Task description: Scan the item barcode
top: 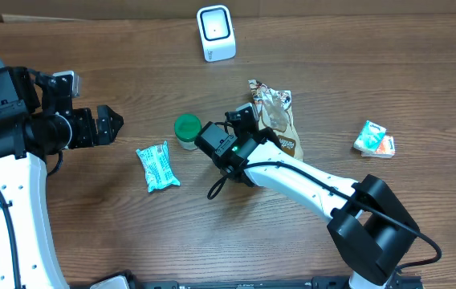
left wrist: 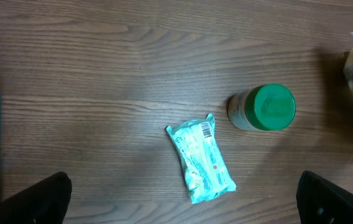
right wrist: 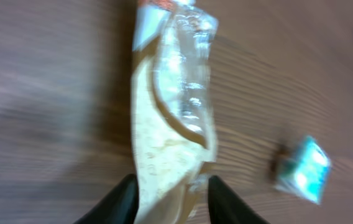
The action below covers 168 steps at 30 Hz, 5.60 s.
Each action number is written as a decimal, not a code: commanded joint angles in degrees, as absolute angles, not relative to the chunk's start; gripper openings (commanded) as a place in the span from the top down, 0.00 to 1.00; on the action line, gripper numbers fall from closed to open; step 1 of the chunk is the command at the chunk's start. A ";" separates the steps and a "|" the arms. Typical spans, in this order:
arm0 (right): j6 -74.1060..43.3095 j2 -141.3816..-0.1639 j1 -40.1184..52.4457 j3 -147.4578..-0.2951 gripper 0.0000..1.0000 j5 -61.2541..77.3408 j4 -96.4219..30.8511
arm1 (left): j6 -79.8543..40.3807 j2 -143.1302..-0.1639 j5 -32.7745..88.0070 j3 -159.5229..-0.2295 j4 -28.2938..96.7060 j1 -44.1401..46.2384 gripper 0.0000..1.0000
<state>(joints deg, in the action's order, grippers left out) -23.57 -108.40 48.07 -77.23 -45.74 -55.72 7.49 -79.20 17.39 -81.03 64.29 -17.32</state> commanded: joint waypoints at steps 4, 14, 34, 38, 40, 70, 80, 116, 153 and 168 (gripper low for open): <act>-18.96 -108.36 47.92 -77.32 0.58 -25.58 -51.24 | 8.34 -79.11 17.43 -81.41 64.27 -17.12 0.00; -12.47 -100.64 36.07 -81.93 0.56 2.85 -53.28 | 8.32 -79.11 17.41 -81.41 64.27 -17.10 0.00; 2.04 -115.20 -1.96 -81.38 0.23 42.76 -39.38 | 8.32 -79.11 17.43 -81.41 64.27 -17.12 0.00; 5.08 -120.49 -1.87 -81.38 0.22 43.64 -38.89 | 8.32 -79.11 17.43 -81.41 64.25 -17.10 0.00; 5.17 -121.86 -1.63 -81.38 0.23 43.64 -39.05 | 8.32 -79.11 17.43 -81.41 64.25 -17.10 0.00; 2.94 -129.32 17.96 -81.38 0.56 48.56 -33.80 | 8.34 -79.11 17.43 -81.41 64.27 -17.10 0.00; -6.24 -129.32 21.76 -81.38 0.62 49.87 -27.00 | 8.32 -79.11 17.43 -81.41 64.25 -17.12 0.00; 8.88 -110.26 14.41 -81.47 0.96 66.35 -37.95 | 8.32 -79.11 17.43 -81.41 64.25 -17.10 0.00; 4.25 -84.95 32.47 -82.17 0.96 18.92 -49.69 | 8.32 -79.11 17.41 -81.41 64.25 -17.10 0.00; 16.05 -96.79 32.95 -98.91 0.96 -21.67 -37.91 | 8.34 -79.11 17.43 -81.41 64.25 -17.12 0.00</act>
